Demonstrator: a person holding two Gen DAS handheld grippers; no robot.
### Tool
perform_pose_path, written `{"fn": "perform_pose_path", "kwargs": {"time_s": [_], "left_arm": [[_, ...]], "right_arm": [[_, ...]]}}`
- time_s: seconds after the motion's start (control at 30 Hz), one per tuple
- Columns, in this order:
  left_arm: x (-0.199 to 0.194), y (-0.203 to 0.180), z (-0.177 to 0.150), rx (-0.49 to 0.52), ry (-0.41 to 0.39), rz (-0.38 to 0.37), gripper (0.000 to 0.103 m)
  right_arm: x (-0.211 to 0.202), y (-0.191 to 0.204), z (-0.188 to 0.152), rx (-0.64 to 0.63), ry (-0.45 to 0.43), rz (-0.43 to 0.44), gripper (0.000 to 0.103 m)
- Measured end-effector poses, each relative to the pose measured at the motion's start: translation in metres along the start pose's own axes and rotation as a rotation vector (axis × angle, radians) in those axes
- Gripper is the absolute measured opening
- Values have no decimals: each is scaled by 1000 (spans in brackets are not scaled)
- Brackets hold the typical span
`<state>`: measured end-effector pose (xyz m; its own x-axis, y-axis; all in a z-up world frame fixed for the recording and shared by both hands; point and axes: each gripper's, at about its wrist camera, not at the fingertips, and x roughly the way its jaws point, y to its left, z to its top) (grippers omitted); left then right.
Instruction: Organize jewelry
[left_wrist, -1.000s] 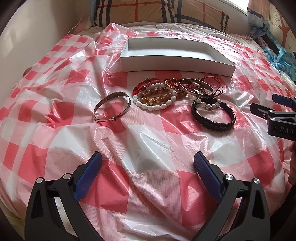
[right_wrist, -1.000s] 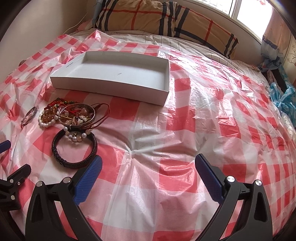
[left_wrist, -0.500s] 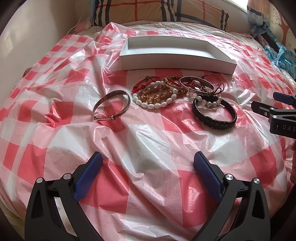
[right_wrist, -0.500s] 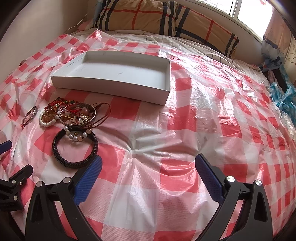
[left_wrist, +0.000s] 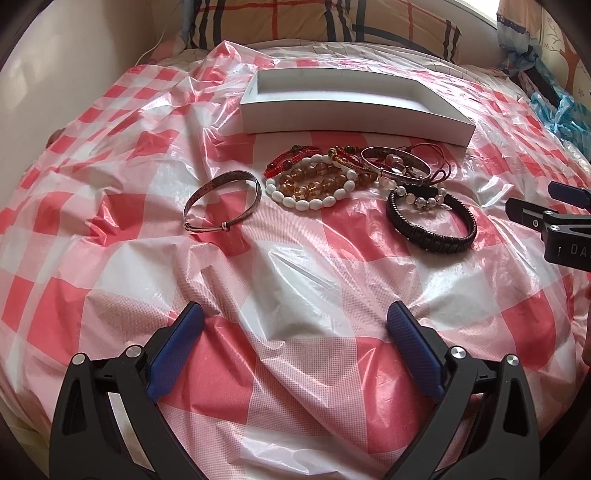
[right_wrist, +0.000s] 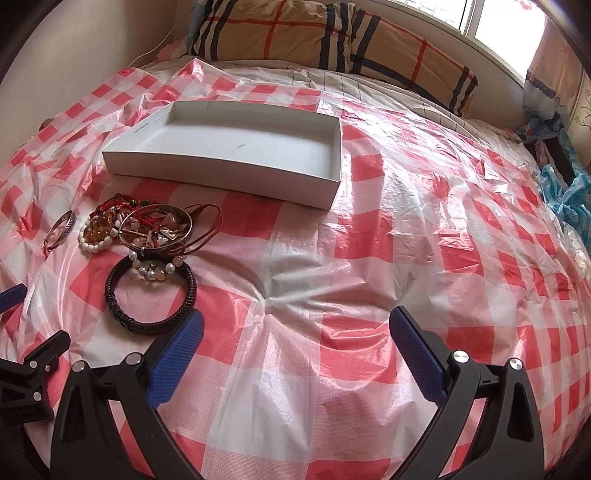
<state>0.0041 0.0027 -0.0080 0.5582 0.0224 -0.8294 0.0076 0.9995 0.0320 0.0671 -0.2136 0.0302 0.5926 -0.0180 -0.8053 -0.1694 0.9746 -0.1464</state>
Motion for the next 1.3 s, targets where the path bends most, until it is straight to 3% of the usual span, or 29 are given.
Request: {"fn": "perform_pose_path", "kwargs": {"time_s": [1.3], "left_arm": [[-4,-7,4,37,-7,11,96]], "right_arm": [[-2,13,-2,-26,-15,25,96]]}}
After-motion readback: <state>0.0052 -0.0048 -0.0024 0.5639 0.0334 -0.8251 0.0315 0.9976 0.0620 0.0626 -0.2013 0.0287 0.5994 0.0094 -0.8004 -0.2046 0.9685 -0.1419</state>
